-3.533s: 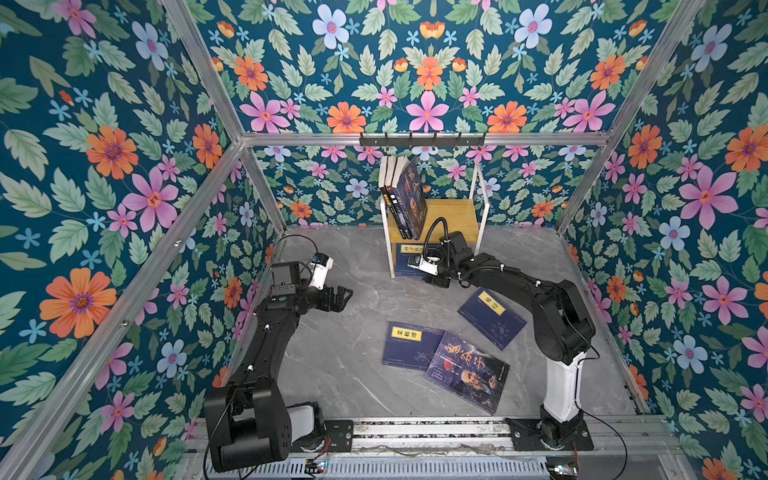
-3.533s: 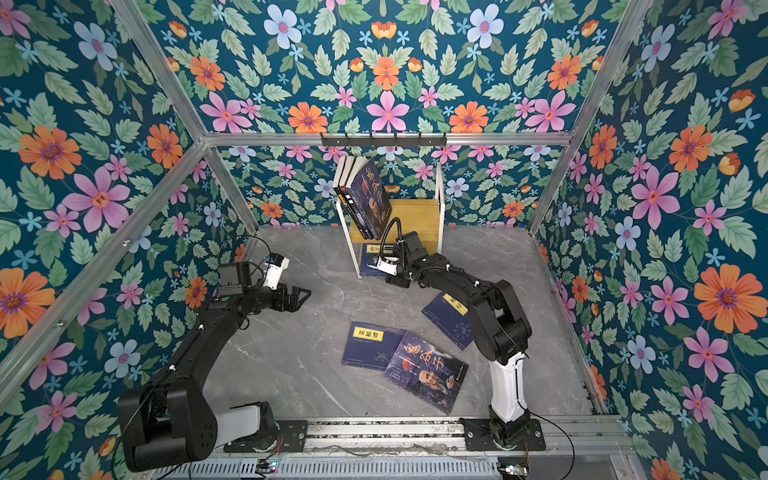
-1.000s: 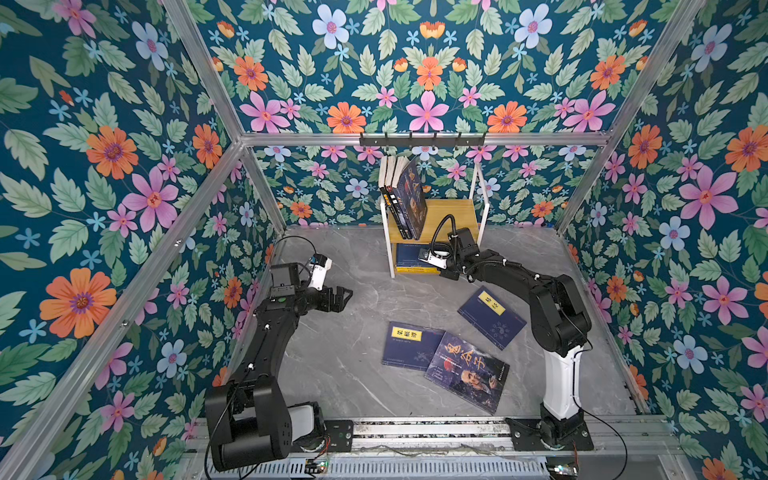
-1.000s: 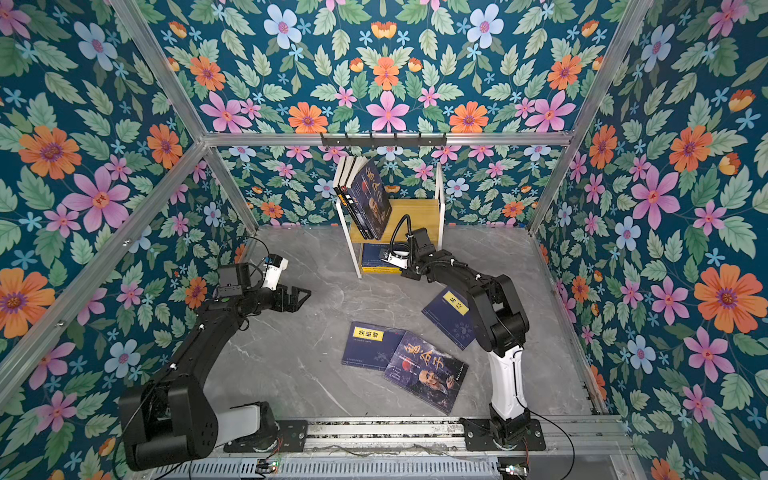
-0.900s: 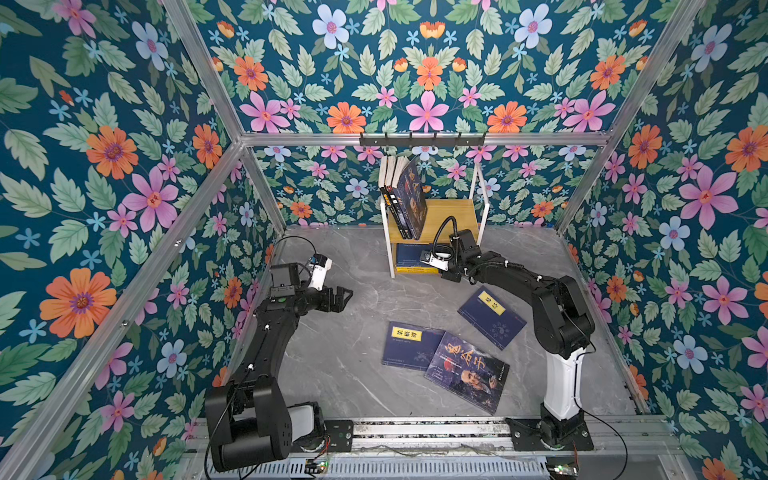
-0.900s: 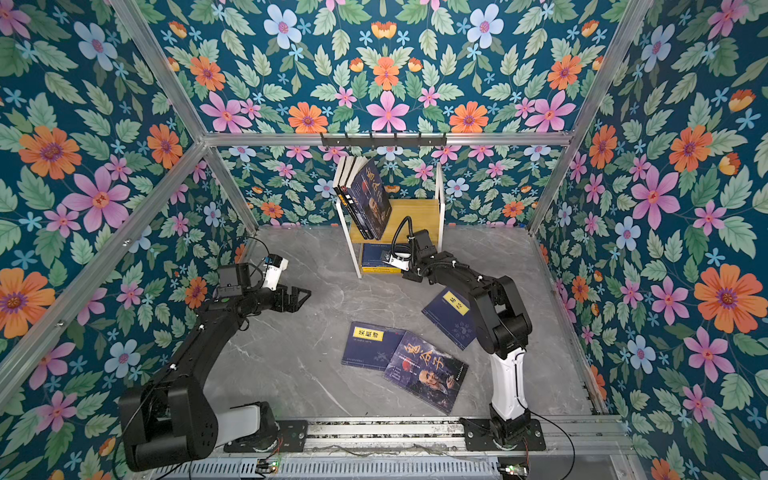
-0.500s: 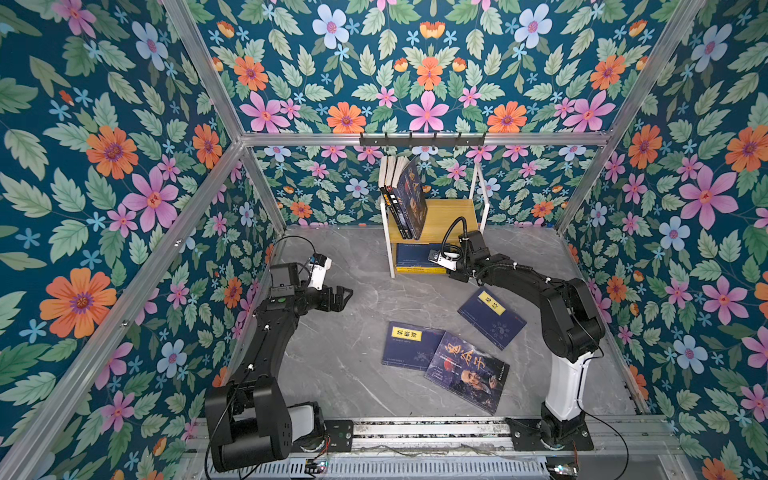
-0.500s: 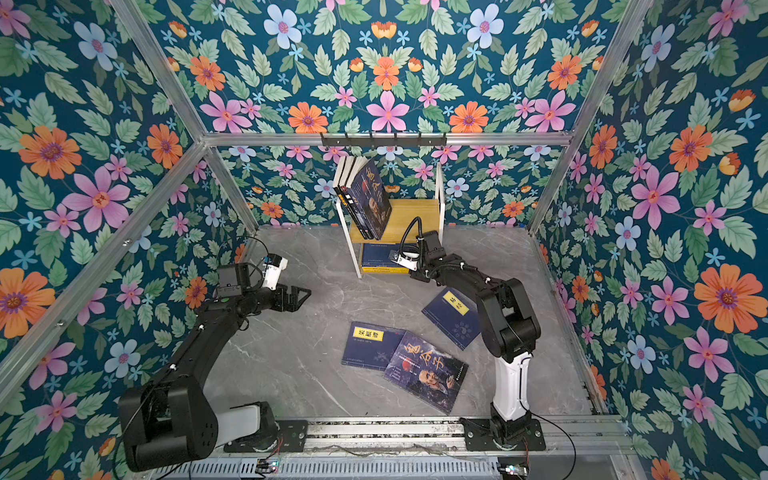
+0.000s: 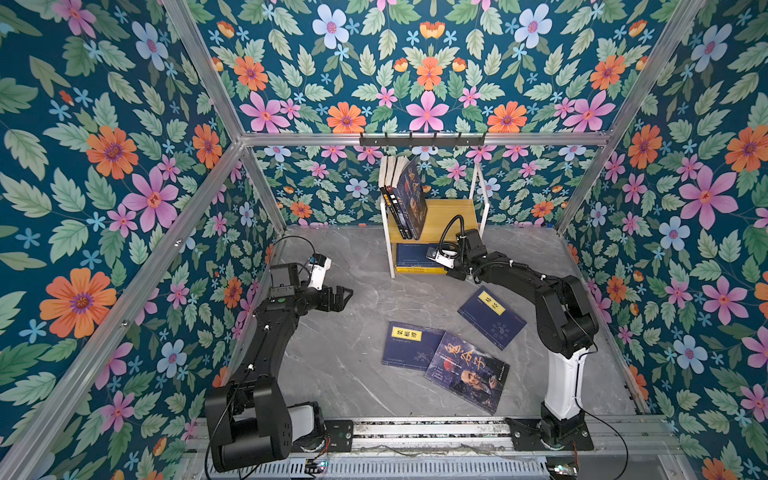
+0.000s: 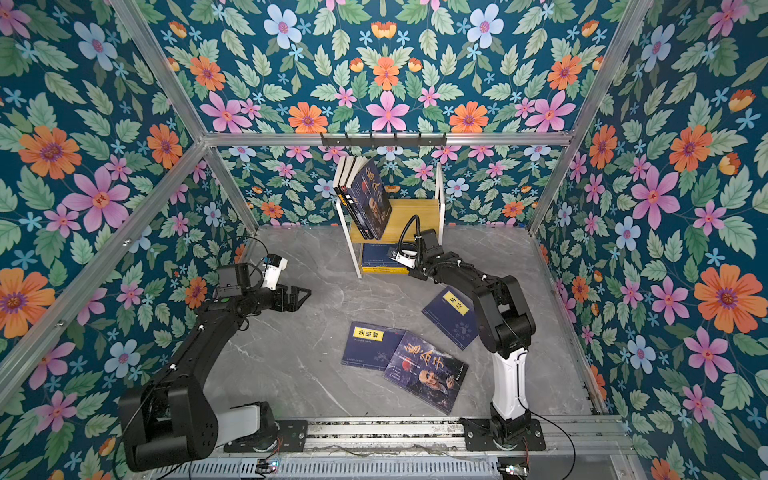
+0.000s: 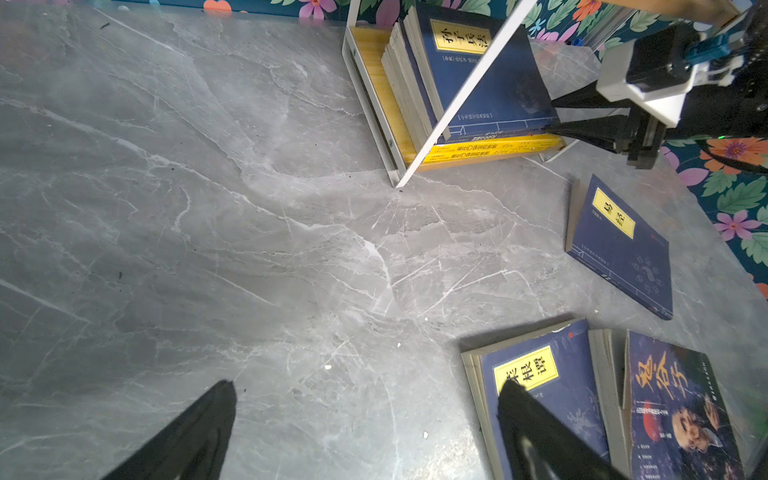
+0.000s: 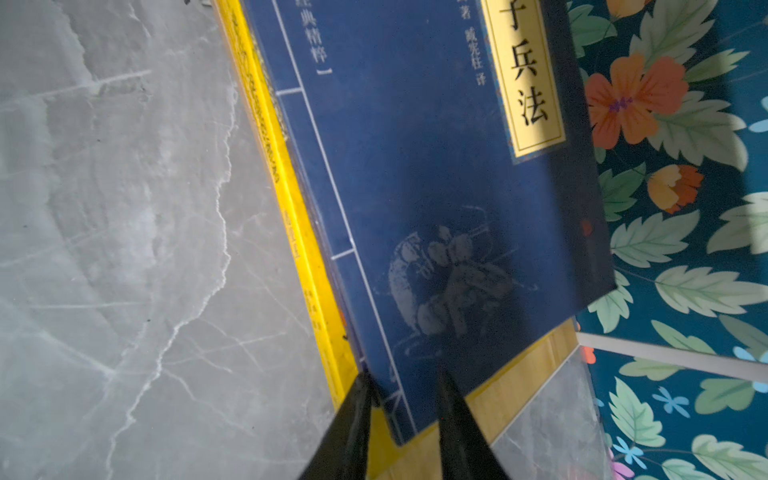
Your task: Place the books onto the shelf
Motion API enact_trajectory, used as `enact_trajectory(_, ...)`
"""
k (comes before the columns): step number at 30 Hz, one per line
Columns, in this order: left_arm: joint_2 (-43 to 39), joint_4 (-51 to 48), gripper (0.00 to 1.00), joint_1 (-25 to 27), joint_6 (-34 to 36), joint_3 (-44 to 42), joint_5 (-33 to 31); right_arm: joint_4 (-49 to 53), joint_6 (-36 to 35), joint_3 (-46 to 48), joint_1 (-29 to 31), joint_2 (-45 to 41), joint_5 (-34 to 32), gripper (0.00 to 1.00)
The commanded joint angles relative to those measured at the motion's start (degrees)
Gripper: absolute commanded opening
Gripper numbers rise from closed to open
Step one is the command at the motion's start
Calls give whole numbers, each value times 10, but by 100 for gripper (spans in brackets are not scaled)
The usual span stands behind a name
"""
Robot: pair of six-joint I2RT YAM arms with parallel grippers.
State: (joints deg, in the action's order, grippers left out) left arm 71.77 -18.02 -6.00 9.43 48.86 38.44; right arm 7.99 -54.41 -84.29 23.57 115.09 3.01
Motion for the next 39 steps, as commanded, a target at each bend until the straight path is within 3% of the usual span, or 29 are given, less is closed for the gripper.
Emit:
enact_trajectory(1, -4, 7, 100, -2, 6, -1, 8, -1, 21, 8, 6, -26, 13, 35)
enact_trajectory(8, -11, 6, 100, 18, -3, -4, 70, 63, 124, 67, 33, -125, 2, 52)
enact_trajectory(17, -15, 33, 99, 101, -57, -23, 107, 102, 404, 184, 70, -305, -25, 72)
enact_trajectory(27, 2, 67, 99, 233, -125, -44, 94, 124, 748, 344, 93, -489, -59, 81)
enact_trajectory(34, 42, 85, 98, 308, -177, -35, 86, 179, 895, 446, 93, -628, -83, 90)
enact_trajectory(39, 73, 95, 98, 347, -203, -34, 69, 235, 982, 488, 93, -702, -71, 91)
